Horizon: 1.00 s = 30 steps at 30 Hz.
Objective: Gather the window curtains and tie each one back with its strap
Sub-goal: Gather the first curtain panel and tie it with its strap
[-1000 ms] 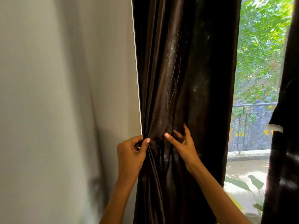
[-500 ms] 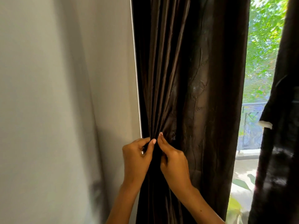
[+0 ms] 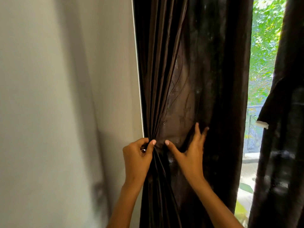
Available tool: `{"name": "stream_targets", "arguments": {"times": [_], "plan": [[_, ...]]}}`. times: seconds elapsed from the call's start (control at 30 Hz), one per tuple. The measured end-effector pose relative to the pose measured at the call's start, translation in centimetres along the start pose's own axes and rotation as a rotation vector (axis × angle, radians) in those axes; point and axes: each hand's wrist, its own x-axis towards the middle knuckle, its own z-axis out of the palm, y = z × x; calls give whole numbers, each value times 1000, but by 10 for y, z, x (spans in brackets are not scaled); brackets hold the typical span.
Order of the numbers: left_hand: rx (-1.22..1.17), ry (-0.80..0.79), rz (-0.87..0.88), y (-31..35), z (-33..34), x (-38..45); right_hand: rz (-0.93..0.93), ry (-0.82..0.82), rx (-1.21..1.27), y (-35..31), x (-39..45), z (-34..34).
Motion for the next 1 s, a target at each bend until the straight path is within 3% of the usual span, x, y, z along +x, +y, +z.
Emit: {"name": "stream_targets", "arguments": {"times": [0.1,0.17,0.3,0.37,0.6,0.83,0.97,1.0], "plan": [[-24,-25,-6,1,3,-1,196,-133,402,-5,18,-3],[-23,-21,-1,3,5,-1,196,-173,561,-7,19,-3],[-10,14,18,5,7,-4,-137,115,273,-2,4,0],[1,25,45,8,7,-6,-300,173,153,-3,-7,2],[-6,0,94,14,9,-10,-381,-91,17,1,-24,5],[-97,-77,35,21,9,-11,-400,-208,-45,3,-25,-1],[16,-38,35,20,9,-2,-364,-345,-18,5,-24,-6],[41,-24,37,18,9,0,-342,-308,13,6,-22,-9]]}}
